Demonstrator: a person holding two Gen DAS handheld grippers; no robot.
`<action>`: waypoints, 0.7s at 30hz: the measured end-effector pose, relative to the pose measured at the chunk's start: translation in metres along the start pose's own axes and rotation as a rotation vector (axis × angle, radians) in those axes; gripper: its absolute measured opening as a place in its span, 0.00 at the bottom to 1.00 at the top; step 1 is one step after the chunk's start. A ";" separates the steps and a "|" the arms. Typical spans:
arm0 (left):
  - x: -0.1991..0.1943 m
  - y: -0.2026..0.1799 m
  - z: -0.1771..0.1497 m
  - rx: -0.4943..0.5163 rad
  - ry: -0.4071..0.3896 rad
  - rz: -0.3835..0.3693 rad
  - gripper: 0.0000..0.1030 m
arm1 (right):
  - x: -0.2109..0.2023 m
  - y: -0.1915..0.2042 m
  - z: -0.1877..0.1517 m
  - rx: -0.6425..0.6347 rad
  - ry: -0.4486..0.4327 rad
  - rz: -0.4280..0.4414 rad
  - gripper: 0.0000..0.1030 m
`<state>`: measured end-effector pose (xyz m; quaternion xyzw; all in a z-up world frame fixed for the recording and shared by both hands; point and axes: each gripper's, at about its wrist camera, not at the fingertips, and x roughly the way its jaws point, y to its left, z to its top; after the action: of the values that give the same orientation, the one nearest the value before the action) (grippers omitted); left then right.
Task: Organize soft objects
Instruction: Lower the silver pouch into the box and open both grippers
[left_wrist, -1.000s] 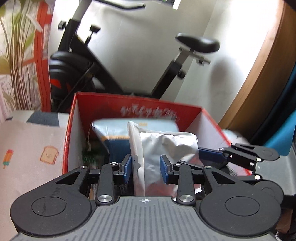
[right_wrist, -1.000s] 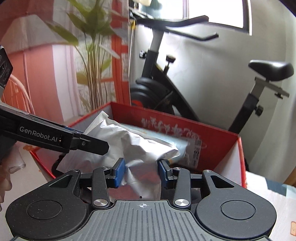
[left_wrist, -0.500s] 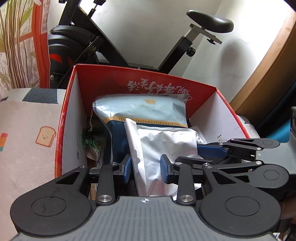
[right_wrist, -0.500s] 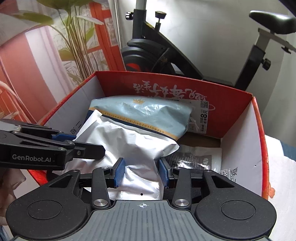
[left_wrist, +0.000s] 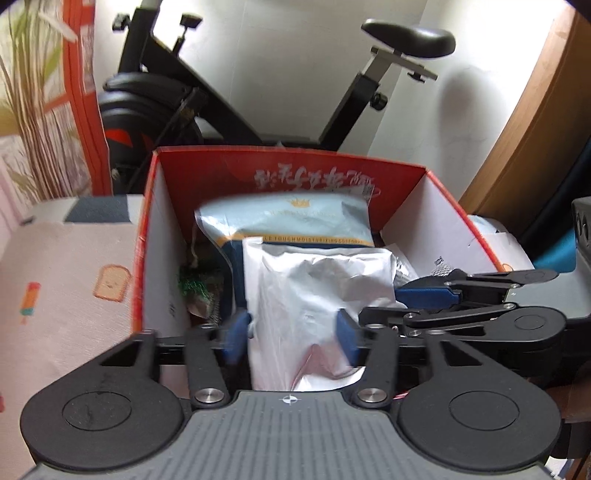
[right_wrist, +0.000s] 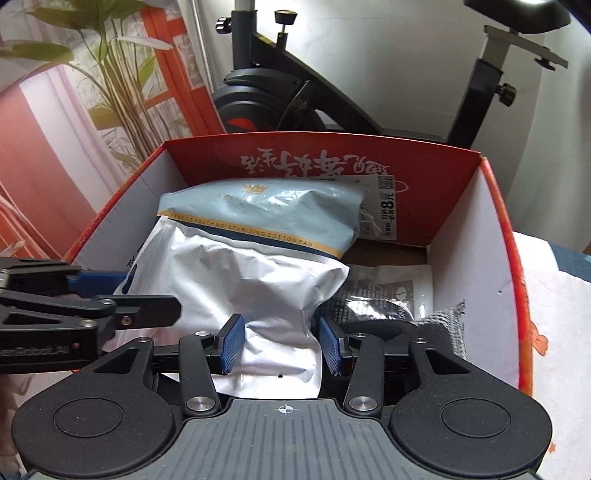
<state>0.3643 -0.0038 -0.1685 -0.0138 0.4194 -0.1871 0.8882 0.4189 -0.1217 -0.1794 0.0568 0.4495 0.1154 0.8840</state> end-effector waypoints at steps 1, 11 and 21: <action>-0.006 -0.001 -0.001 0.005 -0.013 0.008 0.62 | -0.003 0.001 -0.001 0.003 -0.008 -0.010 0.42; -0.067 -0.017 -0.005 0.031 -0.134 0.086 0.85 | -0.066 0.005 -0.011 0.031 -0.137 -0.052 0.61; -0.148 -0.045 -0.026 0.061 -0.300 0.146 1.00 | -0.152 0.021 -0.034 0.027 -0.322 -0.039 0.95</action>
<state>0.2444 0.0085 -0.0676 0.0160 0.2760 -0.1309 0.9521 0.3014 -0.1404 -0.0762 0.0777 0.3047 0.0815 0.9458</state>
